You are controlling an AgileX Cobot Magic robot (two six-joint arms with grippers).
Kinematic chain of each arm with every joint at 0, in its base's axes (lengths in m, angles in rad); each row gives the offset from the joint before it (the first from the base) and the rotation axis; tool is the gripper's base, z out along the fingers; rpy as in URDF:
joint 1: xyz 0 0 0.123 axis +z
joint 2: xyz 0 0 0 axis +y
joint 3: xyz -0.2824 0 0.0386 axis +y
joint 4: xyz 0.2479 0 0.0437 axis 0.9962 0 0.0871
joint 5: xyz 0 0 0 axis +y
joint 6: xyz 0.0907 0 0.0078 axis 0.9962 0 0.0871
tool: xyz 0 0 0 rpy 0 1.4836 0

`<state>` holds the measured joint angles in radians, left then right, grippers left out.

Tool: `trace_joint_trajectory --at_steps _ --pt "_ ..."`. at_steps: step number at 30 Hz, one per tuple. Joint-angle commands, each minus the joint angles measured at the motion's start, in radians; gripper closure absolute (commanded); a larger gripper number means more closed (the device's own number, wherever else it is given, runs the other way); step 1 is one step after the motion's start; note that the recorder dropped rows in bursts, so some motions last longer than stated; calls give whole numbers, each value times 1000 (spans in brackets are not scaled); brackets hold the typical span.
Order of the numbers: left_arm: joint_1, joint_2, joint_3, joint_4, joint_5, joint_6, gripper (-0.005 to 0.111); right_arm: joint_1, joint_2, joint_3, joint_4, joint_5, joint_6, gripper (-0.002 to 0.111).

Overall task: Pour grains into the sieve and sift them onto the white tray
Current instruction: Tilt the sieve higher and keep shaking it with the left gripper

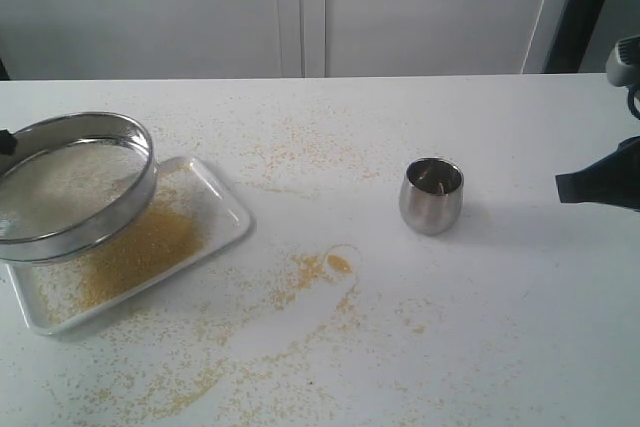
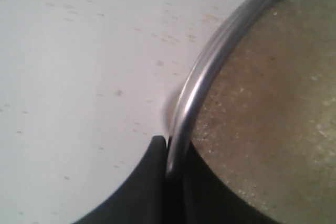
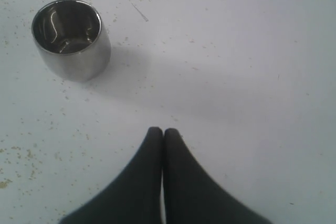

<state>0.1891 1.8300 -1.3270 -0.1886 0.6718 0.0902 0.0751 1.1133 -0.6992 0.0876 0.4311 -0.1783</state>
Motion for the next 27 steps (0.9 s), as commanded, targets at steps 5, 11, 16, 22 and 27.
trace_joint_trajectory --at_steps 5,11,16,22,27 --pt "-70 -16 -11 166 74 14 107 2 -5 4 -5 -10 2 108" --pt "7 -25 -18 -11 62 27 107 2 -5 4 -5 -10 2 108" --pt "-122 -24 -11 -139 41 149 107 2 -5 4 -5 -10 2 108" --pt "12 -34 -11 -33 119 136 107 2 -5 4 -5 -8 2 108" --pt "-71 -27 -11 -259 -8 217 107 2 -5 4 -5 -9 21 108"
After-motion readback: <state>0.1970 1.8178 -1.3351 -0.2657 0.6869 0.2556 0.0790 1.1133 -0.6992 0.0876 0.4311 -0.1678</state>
